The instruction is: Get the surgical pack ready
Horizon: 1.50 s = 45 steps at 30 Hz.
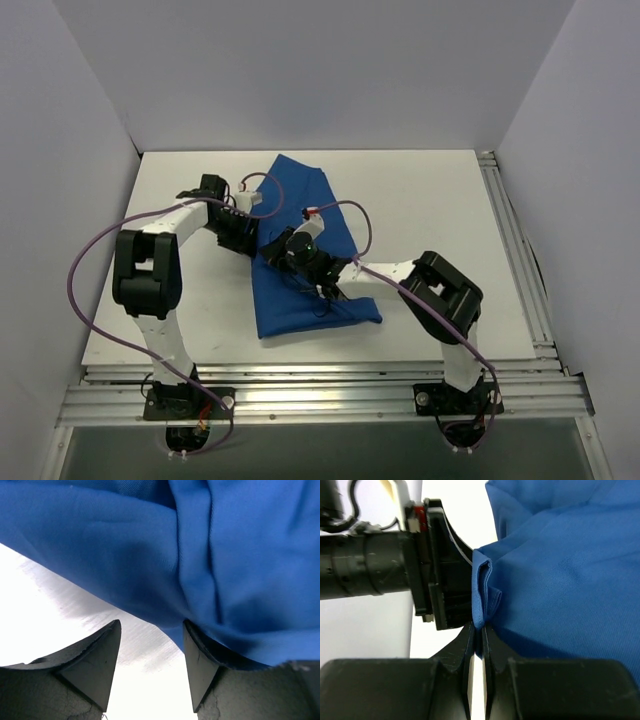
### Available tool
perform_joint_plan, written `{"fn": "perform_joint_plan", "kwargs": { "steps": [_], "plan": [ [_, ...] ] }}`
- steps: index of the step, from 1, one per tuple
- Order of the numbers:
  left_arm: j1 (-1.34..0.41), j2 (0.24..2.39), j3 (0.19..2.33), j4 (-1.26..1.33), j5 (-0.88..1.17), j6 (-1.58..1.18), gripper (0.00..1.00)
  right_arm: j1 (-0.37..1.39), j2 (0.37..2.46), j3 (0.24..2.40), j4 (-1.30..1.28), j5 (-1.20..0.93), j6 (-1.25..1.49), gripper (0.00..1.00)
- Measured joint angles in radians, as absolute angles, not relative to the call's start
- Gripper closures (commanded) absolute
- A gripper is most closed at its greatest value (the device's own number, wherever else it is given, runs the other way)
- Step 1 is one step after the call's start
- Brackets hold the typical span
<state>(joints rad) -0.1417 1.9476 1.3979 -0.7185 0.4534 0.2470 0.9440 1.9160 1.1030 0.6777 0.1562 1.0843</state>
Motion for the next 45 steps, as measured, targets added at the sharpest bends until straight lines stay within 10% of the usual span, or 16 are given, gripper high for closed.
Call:
{"fn": "perform_joint_plan", "kwargs": {
  "steps": [14, 36, 45],
  "plan": [
    [-0.082, 1.918, 1.426, -0.768, 0.332, 0.285, 0.20, 0.953, 2.068, 1.285, 0.692, -0.068, 1.056, 0.52],
    [-0.044, 1.689, 1.455, -0.790, 0.274, 0.264, 0.01, 0.956, 1.681, 1.312, 0.218, -0.089, 0.665, 0.55],
    [-0.095, 1.827, 1.451, -0.794, 0.380, 0.248, 0.47, 0.850, 1.459, 1.100, -0.023, -0.007, 0.627, 0.56]
  ]
}}
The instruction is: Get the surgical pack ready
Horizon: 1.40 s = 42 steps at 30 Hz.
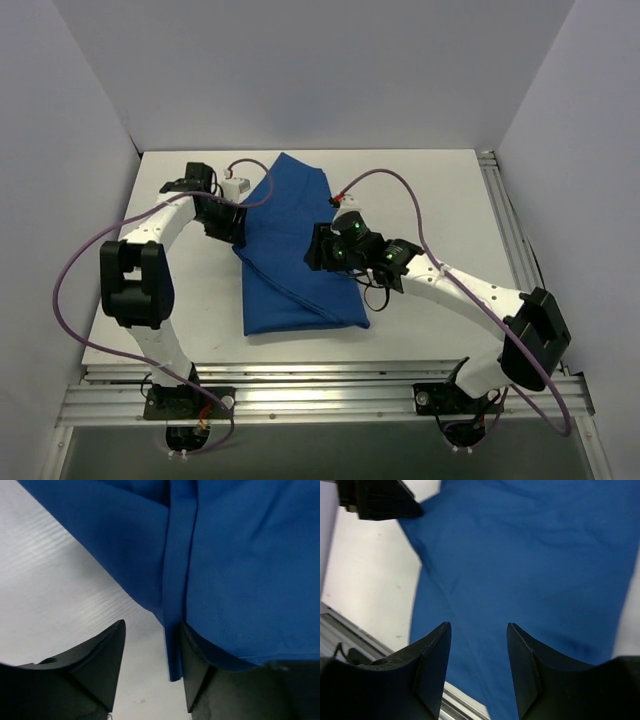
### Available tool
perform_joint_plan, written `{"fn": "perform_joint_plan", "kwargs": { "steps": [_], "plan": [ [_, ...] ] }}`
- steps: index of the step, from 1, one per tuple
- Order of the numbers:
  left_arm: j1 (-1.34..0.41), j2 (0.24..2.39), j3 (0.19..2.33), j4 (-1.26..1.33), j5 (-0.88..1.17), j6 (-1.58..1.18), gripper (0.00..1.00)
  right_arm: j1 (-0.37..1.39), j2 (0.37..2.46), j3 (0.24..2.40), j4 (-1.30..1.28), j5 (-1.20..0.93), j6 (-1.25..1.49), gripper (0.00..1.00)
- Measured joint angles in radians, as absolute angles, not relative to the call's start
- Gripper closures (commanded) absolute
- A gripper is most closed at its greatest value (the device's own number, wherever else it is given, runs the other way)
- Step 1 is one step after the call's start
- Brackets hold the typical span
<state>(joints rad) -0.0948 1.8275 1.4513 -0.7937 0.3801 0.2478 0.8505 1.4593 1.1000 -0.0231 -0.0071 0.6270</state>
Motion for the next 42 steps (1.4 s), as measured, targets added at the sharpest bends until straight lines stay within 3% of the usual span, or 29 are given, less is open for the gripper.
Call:
{"fn": "perform_joint_plan", "kwargs": {
  "steps": [10, 14, 17, 19, 21, 22, 23, 28, 42],
  "plan": [
    [-0.093, 1.904, 1.459, -0.891, 0.475, 0.261, 0.54, 0.805, 1.353, 1.026, -0.125, 0.073, 0.632, 0.56],
    [-0.090, 1.904, 1.461, -0.925, 0.497, 0.278, 0.43, 0.805, 1.336, 1.024, -0.133, 0.088, 0.632, 0.56],
    [-0.089, 1.904, 1.461, -0.944, 0.511, 0.281, 0.44, 0.805, 1.335, 1.013, -0.133, 0.094, 0.633, 0.56],
    [-0.089, 1.904, 1.462, -0.952, 0.521, 0.282, 0.49, 0.805, 1.335, 1.000, -0.138, 0.099, 0.635, 0.56],
    [-0.089, 1.904, 1.464, -0.960, 0.532, 0.288, 0.64, 0.805, 1.335, 0.992, -0.147, 0.103, 0.635, 0.56],
    [-0.089, 1.904, 1.468, -0.968, 0.537, 0.294, 0.74, 0.805, 1.335, 0.990, -0.151, 0.105, 0.635, 0.56],
    [-0.089, 1.904, 1.473, -0.976, 0.540, 0.299, 0.97, 0.805, 1.335, 0.989, -0.155, 0.106, 0.635, 0.57],
    [-0.089, 1.904, 1.496, -0.993, 0.531, 0.315, 0.98, 0.816, 1.333, 0.973, -0.159, 0.110, 0.638, 0.65],
    [-0.072, 1.918, 1.605, -0.987, 0.523, 0.299, 0.98, 0.927, 1.329, 0.909, -0.055, 0.081, 0.653, 1.00]
  ]
}}
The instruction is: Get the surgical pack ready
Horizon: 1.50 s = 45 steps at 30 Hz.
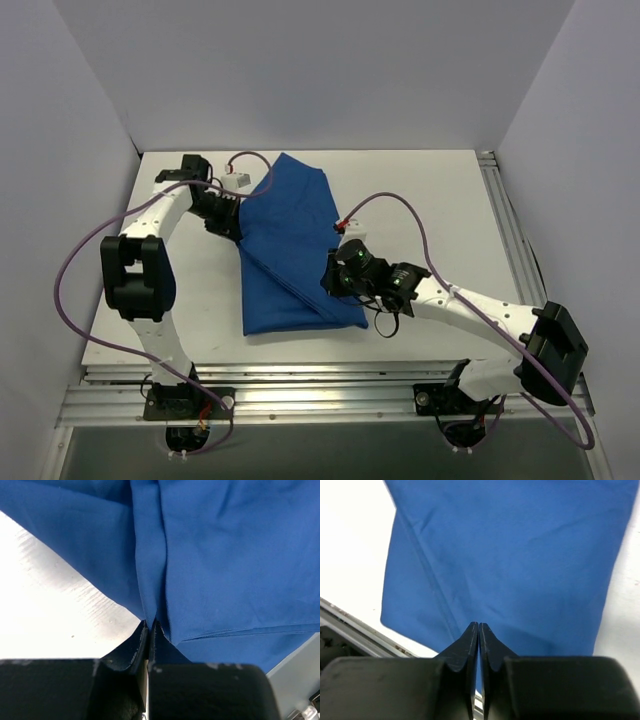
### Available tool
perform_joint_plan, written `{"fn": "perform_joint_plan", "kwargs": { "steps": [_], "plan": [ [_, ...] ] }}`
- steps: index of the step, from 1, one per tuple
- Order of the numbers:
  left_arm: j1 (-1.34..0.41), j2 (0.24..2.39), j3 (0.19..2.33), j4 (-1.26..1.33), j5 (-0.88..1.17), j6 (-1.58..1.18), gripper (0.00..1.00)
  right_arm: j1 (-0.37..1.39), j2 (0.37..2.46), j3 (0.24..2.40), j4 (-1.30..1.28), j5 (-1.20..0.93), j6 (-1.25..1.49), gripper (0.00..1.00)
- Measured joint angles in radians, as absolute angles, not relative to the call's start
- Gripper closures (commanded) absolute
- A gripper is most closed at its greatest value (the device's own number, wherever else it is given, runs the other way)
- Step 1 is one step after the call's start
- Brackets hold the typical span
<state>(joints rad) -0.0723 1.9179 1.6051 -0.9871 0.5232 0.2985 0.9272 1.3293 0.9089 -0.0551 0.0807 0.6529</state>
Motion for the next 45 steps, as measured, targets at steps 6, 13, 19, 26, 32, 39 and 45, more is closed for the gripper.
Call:
{"fn": "perform_joint_plan", "kwargs": {
  "steps": [6, 13, 19, 26, 32, 39, 45],
  "plan": [
    [-0.047, 1.975, 1.558, -0.952, 0.503, 0.297, 0.98, 0.966, 1.333, 0.879, -0.002, 0.047, 0.647, 1.00],
    [-0.046, 2.041, 1.517, -0.902, 0.470, 0.267, 0.98, 0.976, 1.402, 0.747, 0.075, -0.005, 0.651, 1.00],
    [-0.046, 2.041, 1.517, -0.885, 0.458, 0.258, 0.98, 0.977, 1.409, 0.734, 0.116, -0.015, 0.648, 1.00],
    [-0.046, 2.041, 1.515, -0.873, 0.455, 0.250, 0.98, 0.985, 1.326, 0.769, 0.007, 0.004, 0.624, 1.00],
    [-0.046, 2.033, 1.515, -0.867, 0.430, 0.253, 0.80, 0.962, 1.288, 0.813, -0.037, 0.000, 0.617, 0.99],
    [-0.023, 1.978, 1.515, -0.861, 0.272, 0.276, 0.44, 0.624, 1.411, 1.032, -0.025, -0.094, 0.533, 0.89],
    [0.049, 1.898, 1.554, -0.863, 0.223, 0.287, 0.58, 0.452, 1.646, 1.217, 0.068, -0.209, 0.451, 0.99]
  ]
}}
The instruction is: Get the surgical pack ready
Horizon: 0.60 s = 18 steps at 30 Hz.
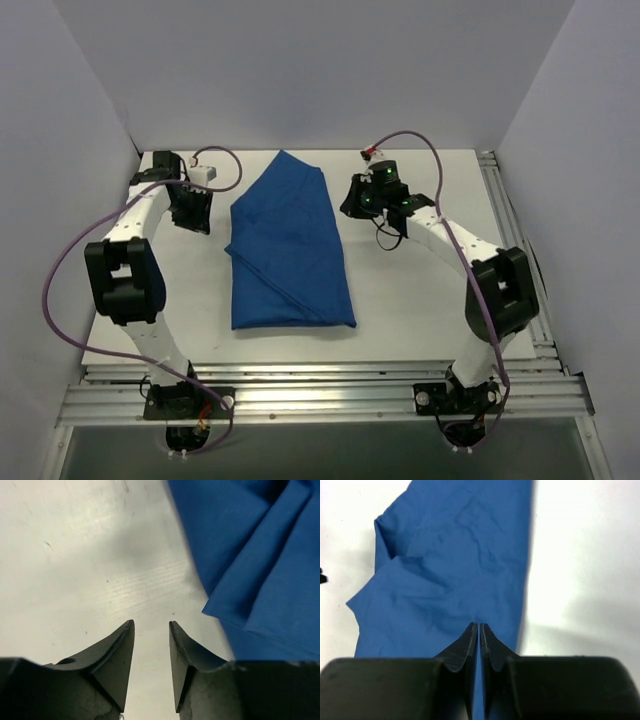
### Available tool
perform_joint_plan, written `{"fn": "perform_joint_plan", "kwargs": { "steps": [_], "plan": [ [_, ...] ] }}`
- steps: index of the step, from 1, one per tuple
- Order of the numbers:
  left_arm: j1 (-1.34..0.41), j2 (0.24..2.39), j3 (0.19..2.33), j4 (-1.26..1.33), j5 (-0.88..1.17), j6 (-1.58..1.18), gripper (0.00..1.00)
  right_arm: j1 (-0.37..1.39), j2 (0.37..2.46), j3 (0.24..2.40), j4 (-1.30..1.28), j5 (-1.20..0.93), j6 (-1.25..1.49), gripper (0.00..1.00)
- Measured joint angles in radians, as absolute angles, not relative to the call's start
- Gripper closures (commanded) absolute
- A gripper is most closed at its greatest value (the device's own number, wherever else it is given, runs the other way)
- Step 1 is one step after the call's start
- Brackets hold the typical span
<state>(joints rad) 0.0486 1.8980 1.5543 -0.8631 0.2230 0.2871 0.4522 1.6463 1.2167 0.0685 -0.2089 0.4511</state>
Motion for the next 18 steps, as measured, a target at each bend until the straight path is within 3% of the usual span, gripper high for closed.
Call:
{"fn": "perform_joint_plan", "kwargs": {
  "steps": [4, 13, 18],
  "plan": [
    [0.036, 1.881, 1.651, -0.870, 0.262, 0.279, 0.68, 0.451, 1.865, 1.396, 0.085, -0.283, 0.401, 1.00],
    [-0.171, 1.884, 1.649, -0.839, 0.364, 0.278, 0.72, 0.452, 2.083, 1.484, 0.136, -0.389, 0.373, 1.00],
    [-0.140, 2.048, 1.648, -0.804, 0.367, 0.273, 0.74, 0.435, 2.194, 1.474, 0.204, -0.441, 0.413, 1.00]
  ]
}}
